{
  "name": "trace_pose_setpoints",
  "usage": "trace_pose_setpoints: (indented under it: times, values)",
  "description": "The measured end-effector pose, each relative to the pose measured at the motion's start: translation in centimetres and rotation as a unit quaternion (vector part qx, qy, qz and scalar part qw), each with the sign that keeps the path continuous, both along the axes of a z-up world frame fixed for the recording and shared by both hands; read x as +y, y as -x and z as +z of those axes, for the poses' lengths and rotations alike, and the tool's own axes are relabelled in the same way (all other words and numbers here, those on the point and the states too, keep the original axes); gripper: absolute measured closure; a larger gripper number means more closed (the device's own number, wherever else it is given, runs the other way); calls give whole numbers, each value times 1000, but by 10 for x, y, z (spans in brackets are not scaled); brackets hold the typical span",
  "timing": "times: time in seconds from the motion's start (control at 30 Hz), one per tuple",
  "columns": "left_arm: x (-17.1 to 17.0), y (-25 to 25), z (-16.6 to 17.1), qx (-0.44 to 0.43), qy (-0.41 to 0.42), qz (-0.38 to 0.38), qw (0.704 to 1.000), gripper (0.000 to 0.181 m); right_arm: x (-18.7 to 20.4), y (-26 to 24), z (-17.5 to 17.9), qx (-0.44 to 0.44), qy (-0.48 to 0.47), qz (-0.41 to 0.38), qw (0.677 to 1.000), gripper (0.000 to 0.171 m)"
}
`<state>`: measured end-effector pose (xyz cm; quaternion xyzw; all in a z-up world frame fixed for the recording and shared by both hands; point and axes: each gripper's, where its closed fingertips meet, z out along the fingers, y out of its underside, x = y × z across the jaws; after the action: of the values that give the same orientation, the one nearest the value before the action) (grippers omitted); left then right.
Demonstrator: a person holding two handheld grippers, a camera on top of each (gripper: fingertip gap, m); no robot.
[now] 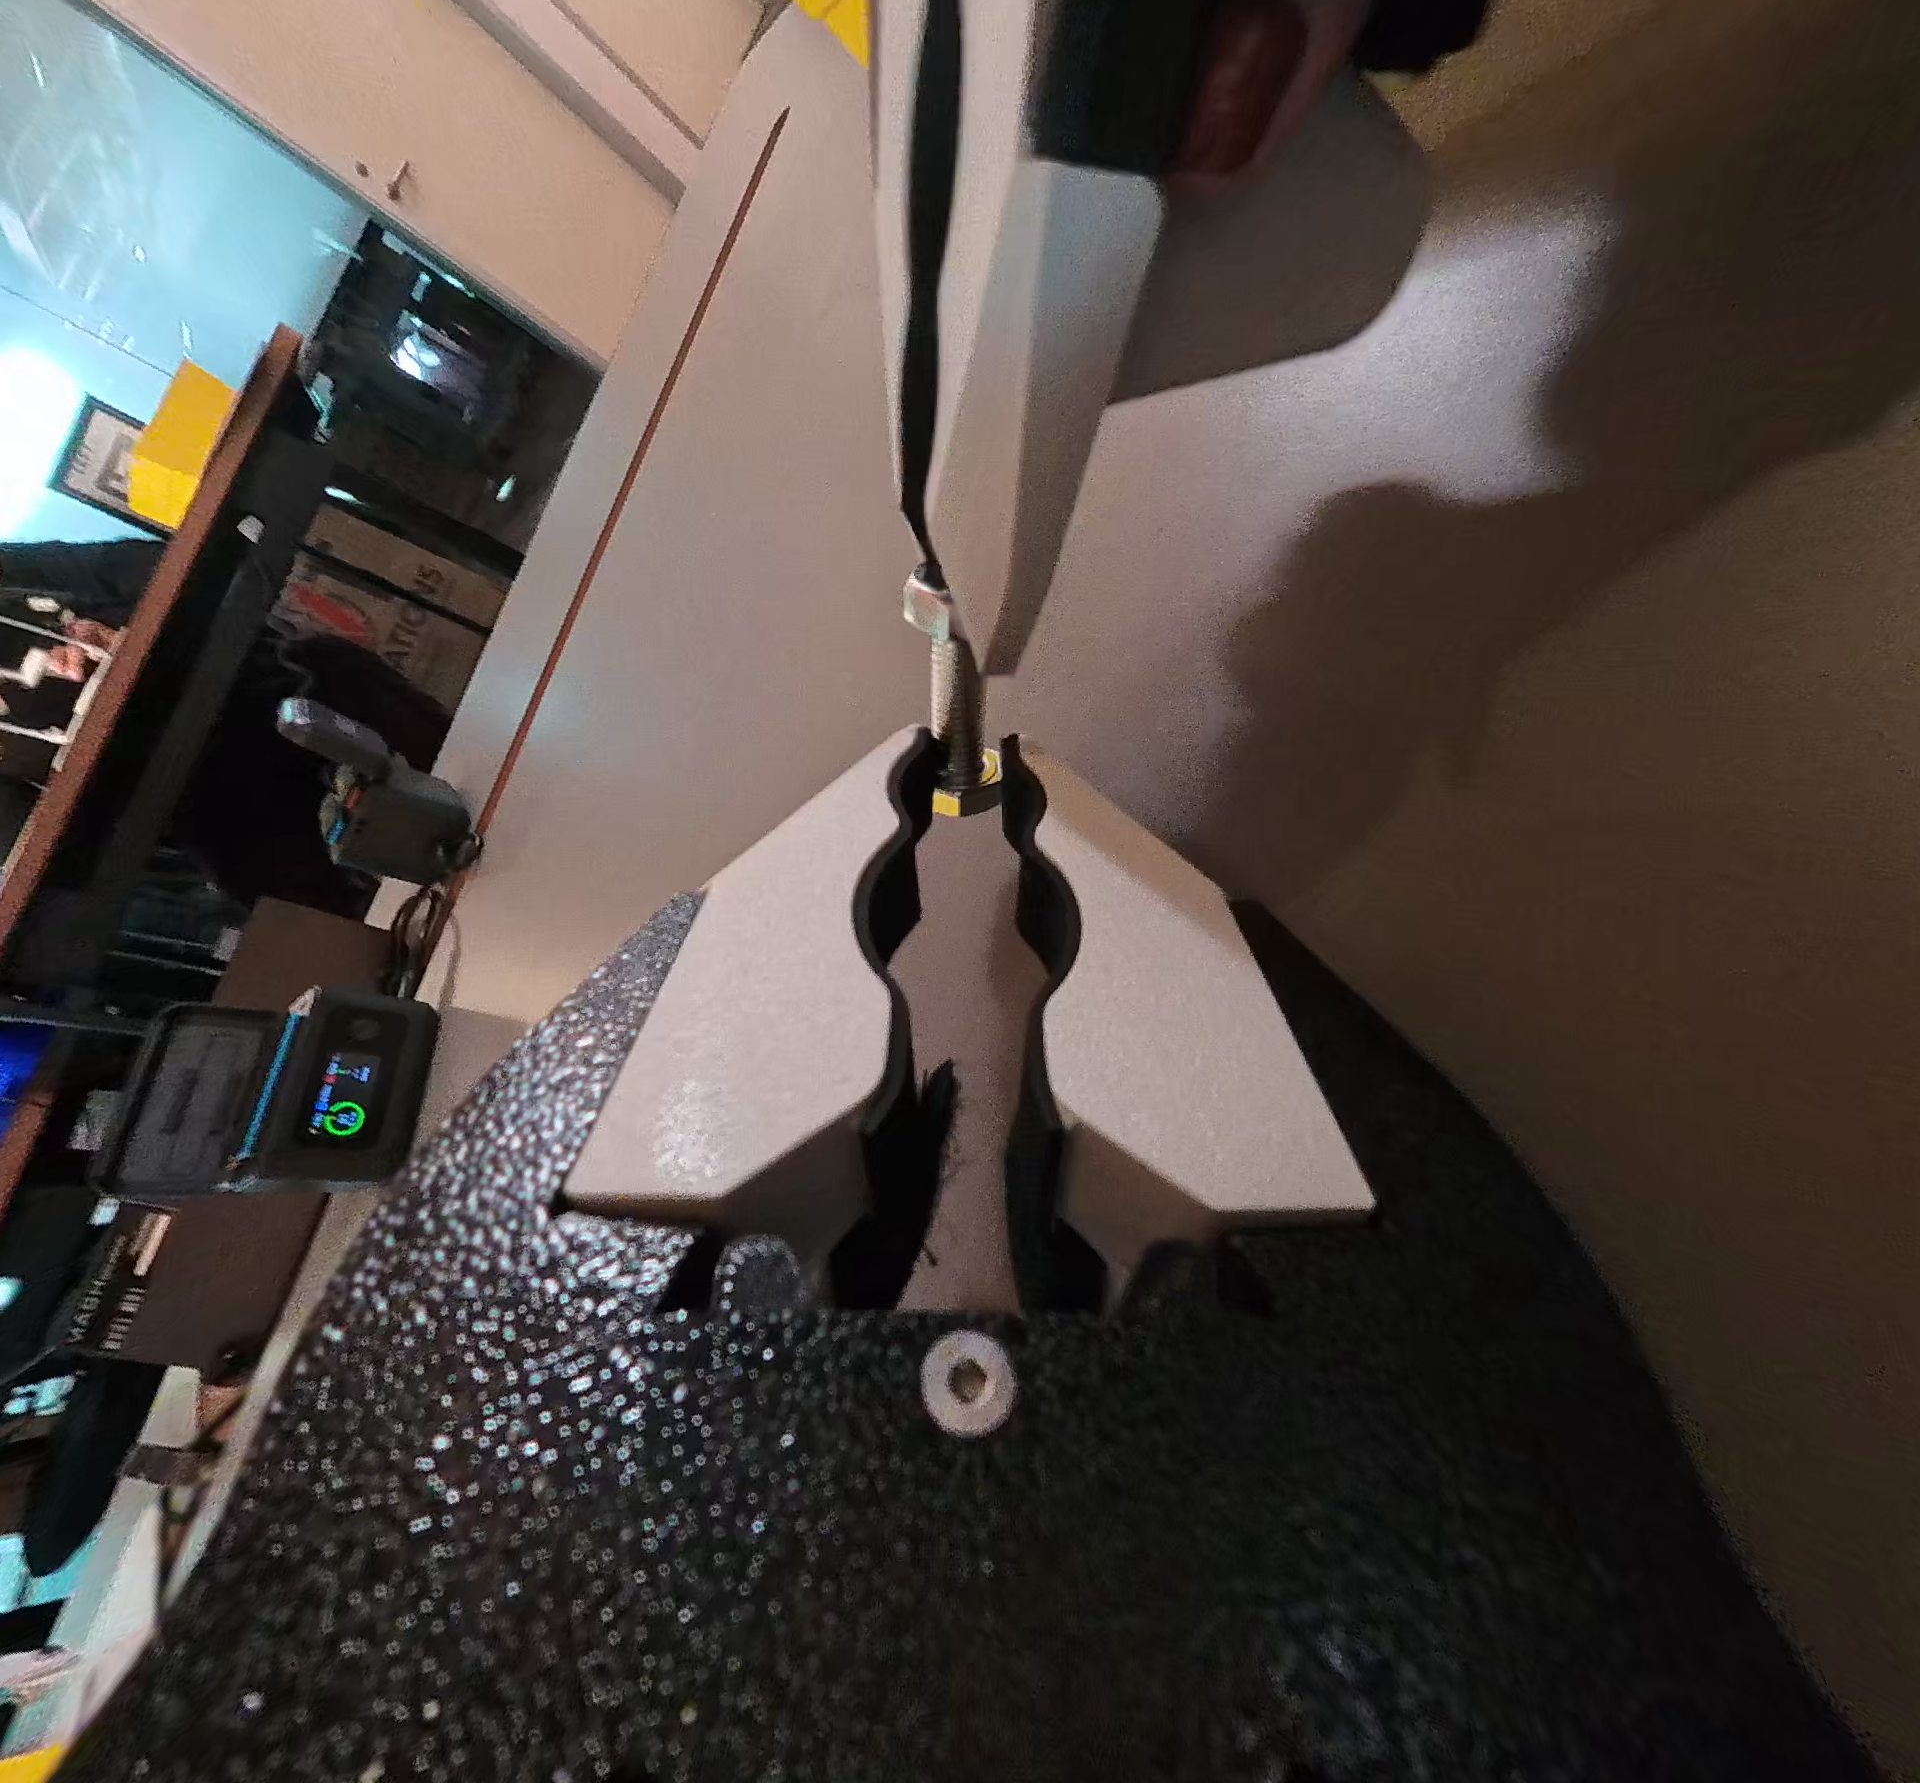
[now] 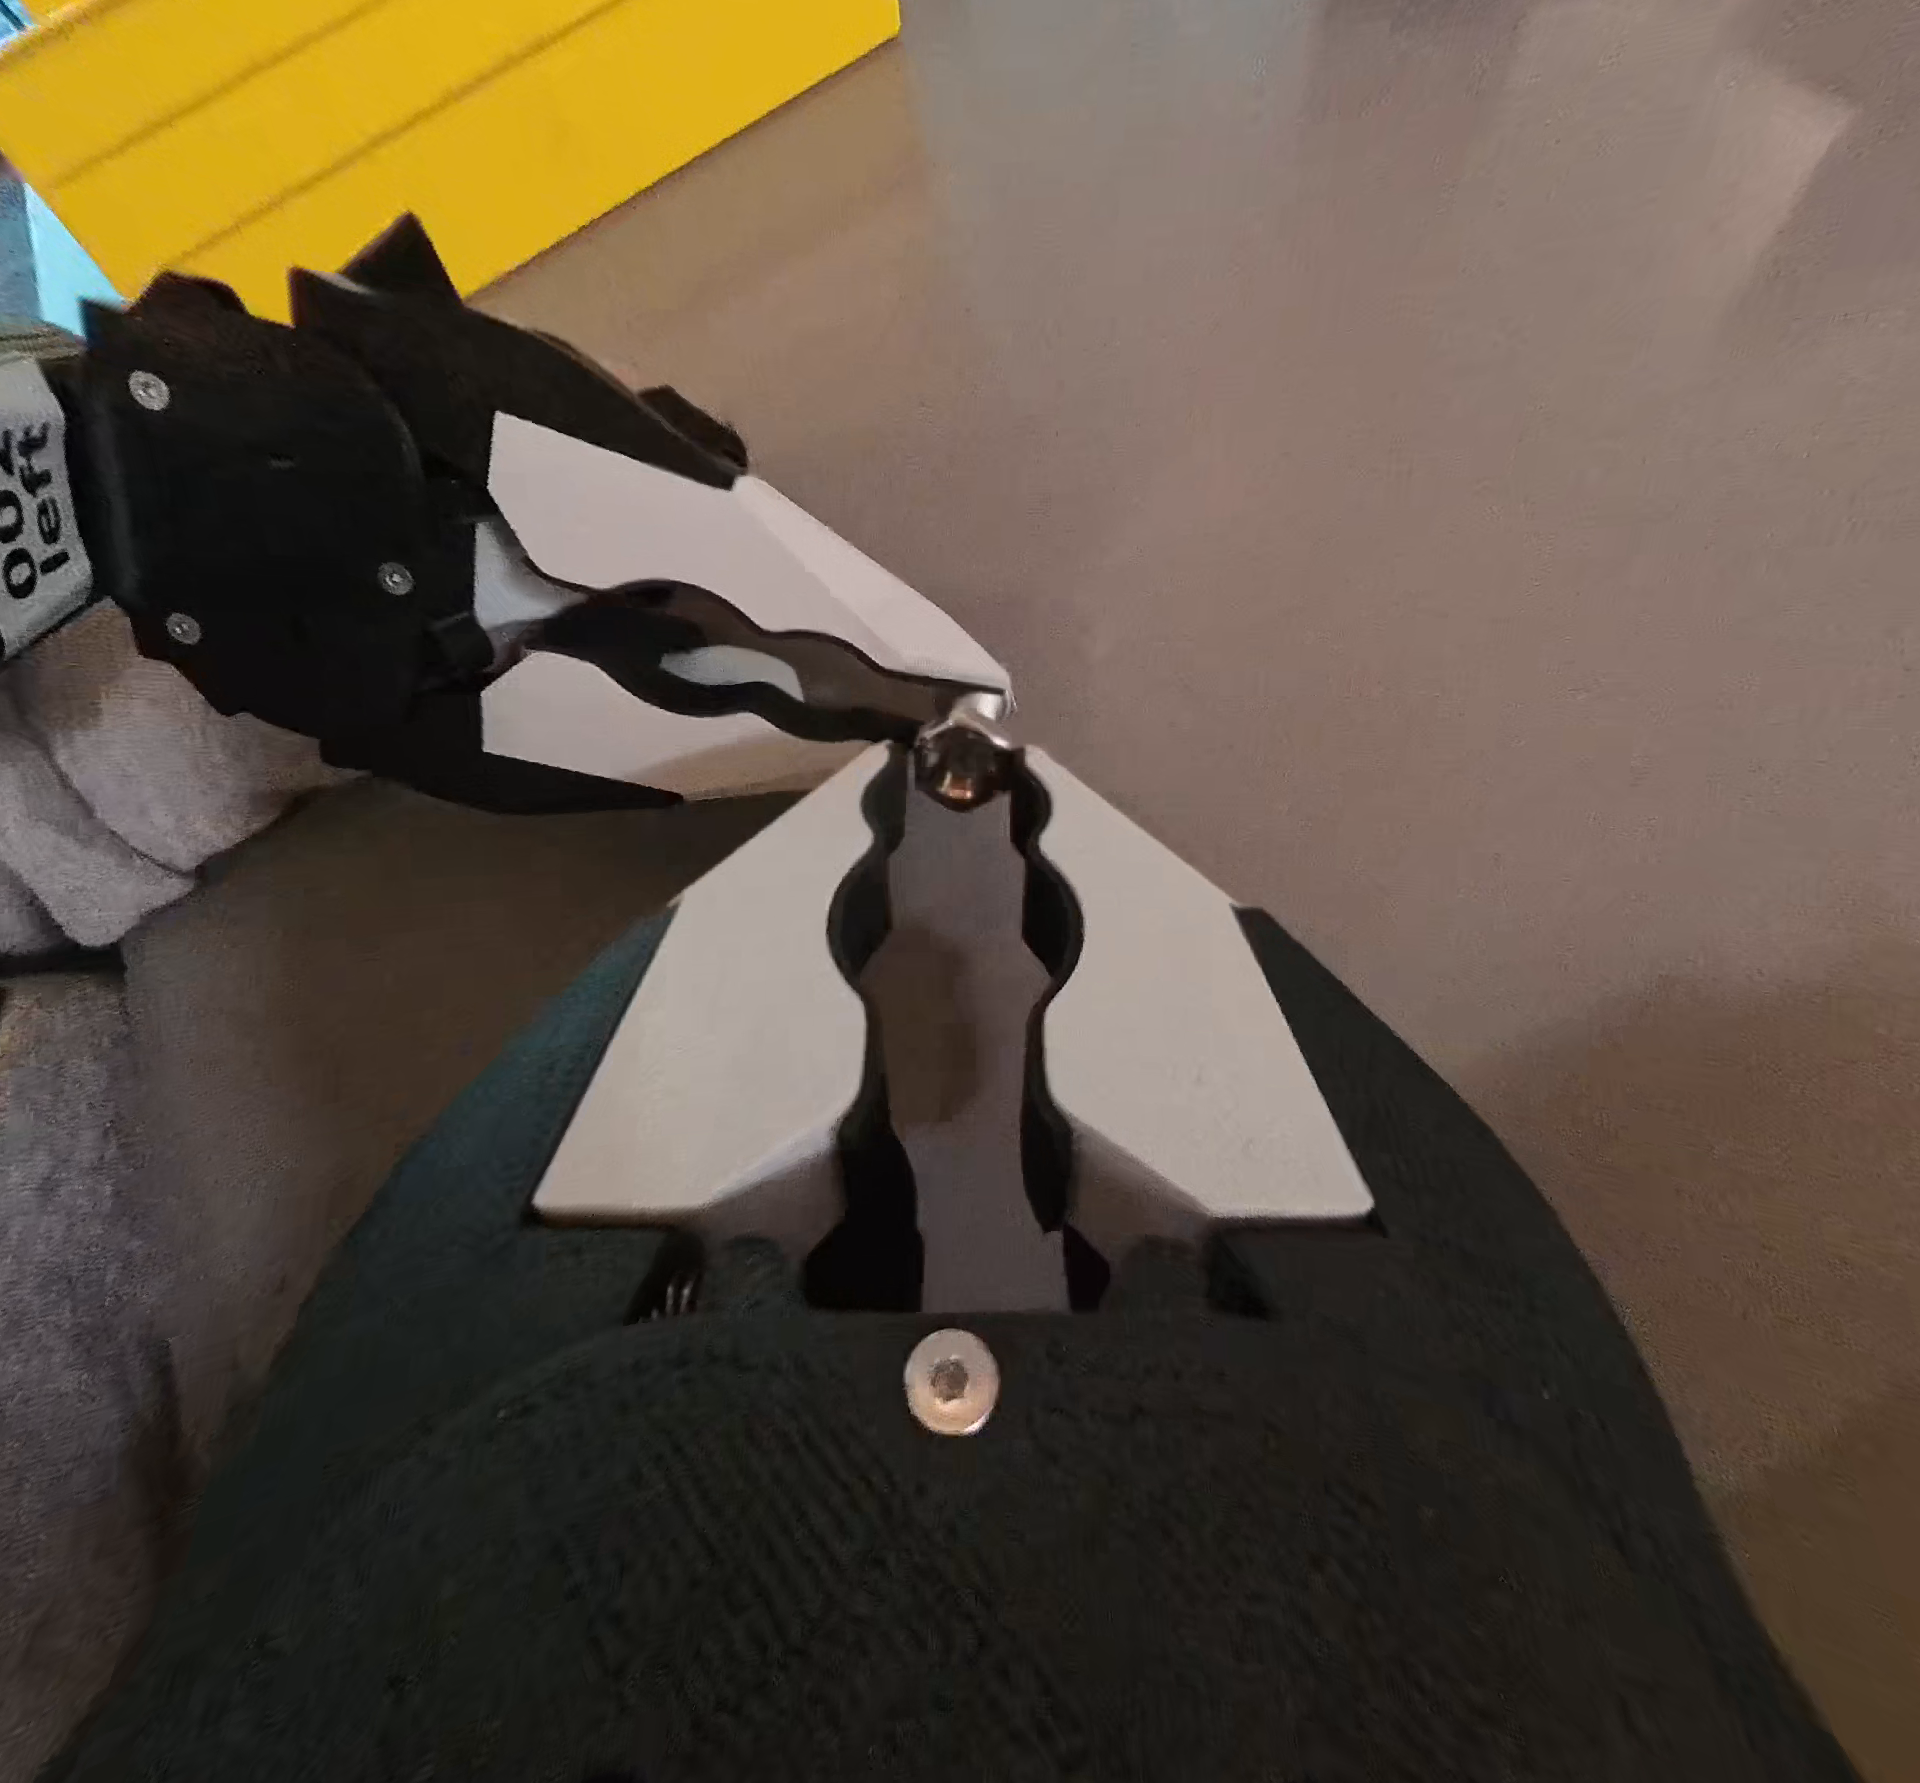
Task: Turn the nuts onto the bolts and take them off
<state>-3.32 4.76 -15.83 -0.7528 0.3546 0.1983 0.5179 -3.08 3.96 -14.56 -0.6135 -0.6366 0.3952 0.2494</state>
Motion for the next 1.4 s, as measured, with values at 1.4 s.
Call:
trace_pose_setpoints:
  times: [1.4]
  values:
    - [-14,-93,105,-434,-110,-262,855,171,-22,-72,105,163,-10,92,982,141]
